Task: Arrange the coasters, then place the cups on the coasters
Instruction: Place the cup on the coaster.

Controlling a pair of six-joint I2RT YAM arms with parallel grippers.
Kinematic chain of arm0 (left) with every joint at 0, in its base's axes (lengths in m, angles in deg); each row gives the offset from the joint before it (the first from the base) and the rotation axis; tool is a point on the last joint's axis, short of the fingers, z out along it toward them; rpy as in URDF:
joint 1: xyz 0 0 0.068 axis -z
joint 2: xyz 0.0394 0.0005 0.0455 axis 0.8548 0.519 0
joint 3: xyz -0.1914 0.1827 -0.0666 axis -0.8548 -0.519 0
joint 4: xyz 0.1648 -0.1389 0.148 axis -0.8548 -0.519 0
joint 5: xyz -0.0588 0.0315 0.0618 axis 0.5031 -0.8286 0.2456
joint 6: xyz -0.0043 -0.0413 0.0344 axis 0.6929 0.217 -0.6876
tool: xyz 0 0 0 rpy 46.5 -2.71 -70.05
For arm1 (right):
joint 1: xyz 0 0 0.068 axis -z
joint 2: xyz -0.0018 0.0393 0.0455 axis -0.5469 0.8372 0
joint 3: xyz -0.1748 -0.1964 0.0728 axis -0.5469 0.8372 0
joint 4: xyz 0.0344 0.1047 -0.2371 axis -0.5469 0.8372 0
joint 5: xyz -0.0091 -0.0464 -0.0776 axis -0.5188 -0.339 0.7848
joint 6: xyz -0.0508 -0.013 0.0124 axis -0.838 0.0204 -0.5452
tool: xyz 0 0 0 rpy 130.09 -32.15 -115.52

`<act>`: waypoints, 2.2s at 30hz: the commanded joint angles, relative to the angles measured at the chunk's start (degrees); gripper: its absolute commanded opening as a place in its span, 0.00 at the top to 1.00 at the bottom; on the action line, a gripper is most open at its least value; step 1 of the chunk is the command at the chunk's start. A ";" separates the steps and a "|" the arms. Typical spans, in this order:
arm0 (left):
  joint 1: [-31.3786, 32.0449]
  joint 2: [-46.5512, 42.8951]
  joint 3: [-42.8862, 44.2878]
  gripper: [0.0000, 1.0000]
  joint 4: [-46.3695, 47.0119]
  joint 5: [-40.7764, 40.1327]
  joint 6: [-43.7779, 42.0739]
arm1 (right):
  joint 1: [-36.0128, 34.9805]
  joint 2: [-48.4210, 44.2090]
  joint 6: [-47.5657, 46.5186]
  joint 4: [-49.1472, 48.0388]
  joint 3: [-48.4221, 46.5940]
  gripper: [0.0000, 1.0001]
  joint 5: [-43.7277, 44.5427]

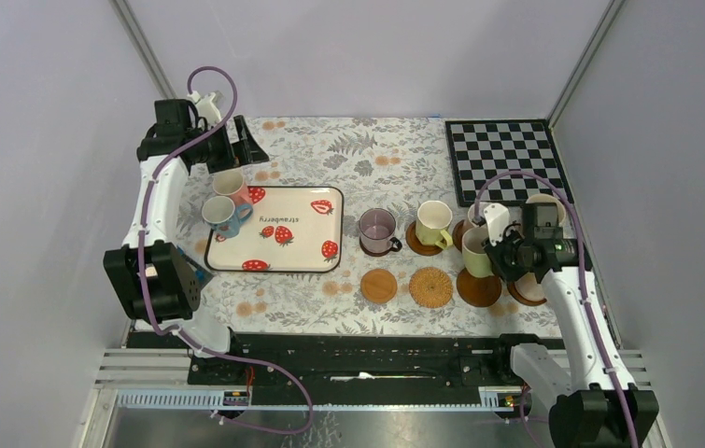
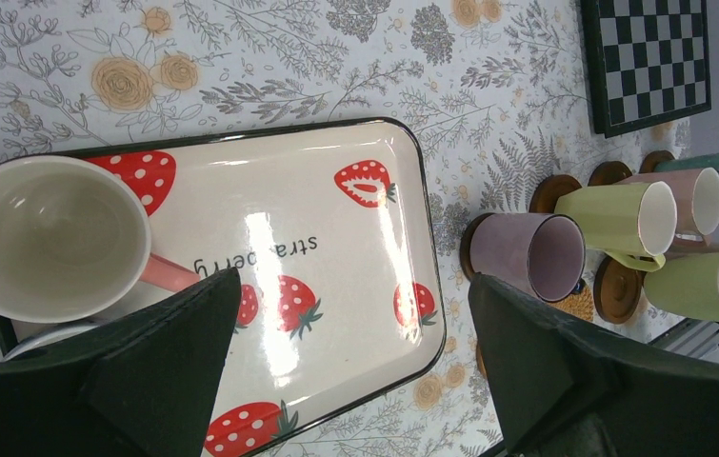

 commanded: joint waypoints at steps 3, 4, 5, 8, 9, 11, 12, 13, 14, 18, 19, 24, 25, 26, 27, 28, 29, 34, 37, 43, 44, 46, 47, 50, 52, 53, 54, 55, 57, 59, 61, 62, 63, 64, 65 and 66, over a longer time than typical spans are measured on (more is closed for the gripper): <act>0.68 0.80 4.38 0.01 2.56 0.53 -0.18 | 5.14 -2.13 -6.83 -9.09 3.36 1.00 -8.03; 0.85 1.04 4.80 0.01 2.31 0.33 -0.17 | 5.33 -2.45 -7.31 -9.17 4.02 1.00 -8.27; 0.92 1.15 5.11 0.01 2.05 0.15 -0.17 | 5.57 -2.73 -7.87 -8.93 4.90 1.00 -8.58; 1.13 1.27 5.93 0.01 1.73 -0.36 -0.17 | 6.78 -4.18 -9.85 -8.48 7.24 1.00 -9.08; 1.19 1.25 6.11 0.01 1.70 -0.50 -0.17 | 7.26 -4.87 -10.49 -8.47 7.89 1.00 -9.47; 1.49 1.32 6.42 0.01 1.55 -0.81 -0.24 | 7.47 -5.77 -11.19 -8.32 8.90 1.00 -9.88; 1.59 1.34 6.55 0.01 1.45 -0.91 -0.18 | 7.55 -5.99 -11.21 -8.37 9.30 1.00 -9.96; 1.76 1.42 6.65 0.01 1.36 -0.96 -0.18 | 7.69 -6.11 -11.35 -8.32 9.69 1.00 -9.90; 1.87 1.53 6.74 0.01 1.35 -1.05 -0.17 | 7.83 -6.29 -11.48 -8.39 10.10 1.00 -9.80; 2.40 1.94 7.34 0.01 1.09 -1.51 -0.01 | 8.84 -6.60 -12.29 -7.89 11.02 1.00 -10.55; 2.44 2.05 7.52 0.01 1.04 -1.59 0.00 | 8.91 -6.73 -12.62 -7.48 11.21 1.00 -10.51; 3.01 2.32 7.91 0.01 0.97 -1.77 0.22 | 9.49 -7.60 -13.48 -6.99 12.28 1.00 -9.47; 3.17 2.31 7.85 0.01 0.97 -1.87 0.26 | 9.53 -7.61 -13.39 -6.87 12.19 1.00 -9.58; 3.34 2.33 7.78 0.01 0.94 -1.95 0.26 | 9.54 -7.58 -13.41 -6.66 12.21 1.00 -9.67; 3.39 2.32 7.76 0.01 0.98 -2.01 0.27 | 9.54 -7.44 -13.43 -6.33 12.23 1.00 -9.64; 3.51 2.32 7.69 0.01 1.00 -2.15 0.27 | 9.54 -7.27 -13.49 -6.21 12.33 1.00 -9.39; 3.58 2.32 7.67 0.01 0.98 -2.17 0.31 | 9.58 -7.18 -13.57 -6.22 12.53 1.00 -9.10; 3.90 2.21 7.76 0.01 1.00 -2.52 0.29 | 9.63 -6.95 -14.30 -5.35 13.23 0.89 -8.79; 3.97 2.01 7.59 0.01 1.00 -2.62 0.27 | 9.62 -6.96 -14.77 -5.05 13.66 0.81 -8.54; 3.98 1.69 7.32 0.01 1.00 -2.71 0.18 | 9.63 -7.55 -16.42 -3.01 13.92 0.65 -8.49; 3.96 1.72 7.32 0.01 1.00 -2.72 0.18 | 9.63 -7.52 -16.65 -2.64 13.93 0.63 -8.37; 4.04 1.81 7.32 0.01 1.00 -2.70 0.18 | 9.63 -7.35 -16.93 -1.90 13.84 0.60 -8.23; 4.05 1.90 7.32 0.01 1.00 -2.66 0.18 | 9.63 -7.28 -17.02 -1.57 13.75 0.60 -8.15; 4.12 2.16 7.49 0.01 0.95 -2.59 0.26 | 9.63 -7.30 -17.56 -0.61 13.61 0.57 -7.95; 4.21 2.29 7.49 0.01 0.99 -2.58 0.18 | 9.63 -7.31 -18.39 0.53 13.39 0.52 -7.95; 4.26 2.34 7.49 0.01 1.00 -2.66 0.18 | 9.63 -7.34 -18.78 1.09 13.30 0.51 -8.03; 4.23 2.37 7.56 0.01 1.00 -2.63 0.10 | 9.63 -7.33 -19.02 1.49 13.33 0.50 -7.97; 4.25 2.43 7.58 0.01 1.00 -2.61 0.09 | 9.63 -7.37 -19.18 1.77 13.33 0.49 -7.82; 4.22 2.57 7.58 0.01 1.00 -2.70 0.09 | 9.63 -7.23 -19.41 2.39 13.16 0.49 -7.63; 4.30 2.65 7.54 0.01 1.00 -2.61 0.00 | 9.63 -6.85 -19.51 2.98 12.91 0.49 -7.33; 4.23 2.58 7.45 0.01 1.00 -2.67 -0.15 | 9.63 -6.71 -19.51 3.57 12.60 0.49 -6.99; 4.30 2.59 7.37 0.01 1.00 -2.63 -0.17 | 9.63 -6.69 -19.51 3.83 12.31 0.50 -6.76; 4.29 2.59 7.28 0.01 1.00 -2.67 -0.17 | 9.63 -6.74 -19.51 4.22 12.02 0.50 -6.69; 4.30 2.58 7.26 0.01 1.00 -2.65 -0.17 | 9.63 -6.74 -19.51 4.57 11.62 0.50 -6.64; 4.18 2.55 7.16 0.01 1.00 -2.62 -0.17 | 9.63 -6.72 -19.47 4.86 11.15 0.50 -6.46; 4.29 2.59 7.14 0.01 1.00 -2.69 -0.17 | 9.63 -6.68 -19.35 5.16 10.66 0.50 -6.09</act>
